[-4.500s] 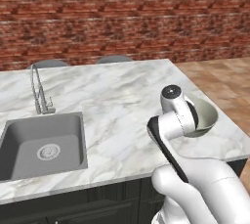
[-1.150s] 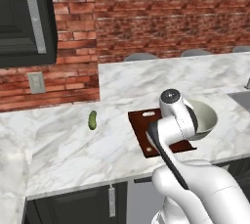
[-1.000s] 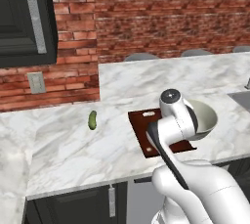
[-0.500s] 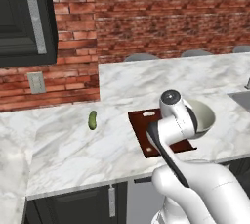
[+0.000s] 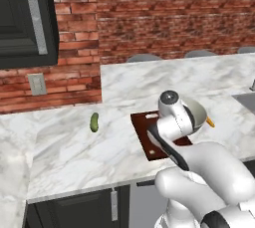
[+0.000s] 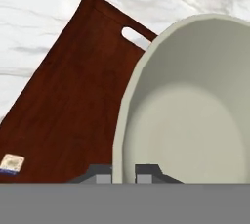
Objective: Place the two vegetables and bowl onto the tray for setting up a vegetable dip station.
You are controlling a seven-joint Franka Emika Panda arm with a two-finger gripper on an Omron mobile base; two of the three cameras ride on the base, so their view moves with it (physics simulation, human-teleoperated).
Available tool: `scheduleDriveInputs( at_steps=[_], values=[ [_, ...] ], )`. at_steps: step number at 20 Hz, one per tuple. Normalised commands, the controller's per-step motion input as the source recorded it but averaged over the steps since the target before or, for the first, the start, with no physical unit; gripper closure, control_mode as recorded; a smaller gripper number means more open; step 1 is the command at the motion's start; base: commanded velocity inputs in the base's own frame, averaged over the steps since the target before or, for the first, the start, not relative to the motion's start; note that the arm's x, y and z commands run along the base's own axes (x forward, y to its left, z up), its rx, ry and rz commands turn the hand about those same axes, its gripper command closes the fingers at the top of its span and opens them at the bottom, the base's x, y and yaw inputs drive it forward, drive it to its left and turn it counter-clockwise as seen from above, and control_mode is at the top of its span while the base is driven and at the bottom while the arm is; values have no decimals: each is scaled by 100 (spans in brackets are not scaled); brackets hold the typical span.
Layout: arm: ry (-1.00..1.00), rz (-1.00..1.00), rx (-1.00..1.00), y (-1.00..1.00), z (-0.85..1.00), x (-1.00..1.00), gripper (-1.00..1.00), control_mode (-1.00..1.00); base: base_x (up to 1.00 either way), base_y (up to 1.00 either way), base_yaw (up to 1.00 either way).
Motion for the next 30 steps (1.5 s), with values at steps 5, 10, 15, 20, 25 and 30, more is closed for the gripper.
scheduleDriveInputs(
  at_steps=[5, 10, 15, 20, 25, 30],
  values=[
    [9, -2, -1, 48, 0, 43, 100, -100, 0, 0, 0],
    [10, -3, -1, 26, 0, 33, 100, -100, 0, 0, 0],
    [0, 1, 0, 6, -6, 43, 100, -100, 0, 0, 0],
    [-10, -2, 4, 30, -18, 30, 100, -100, 0, 0, 0],
    [-13, -6, 6, 22, -23, 23, 100, -100, 0, 0, 0],
    [-1, -7, 6, 0, -14, 19, 100, -100, 0, 0, 0]
  ],
)
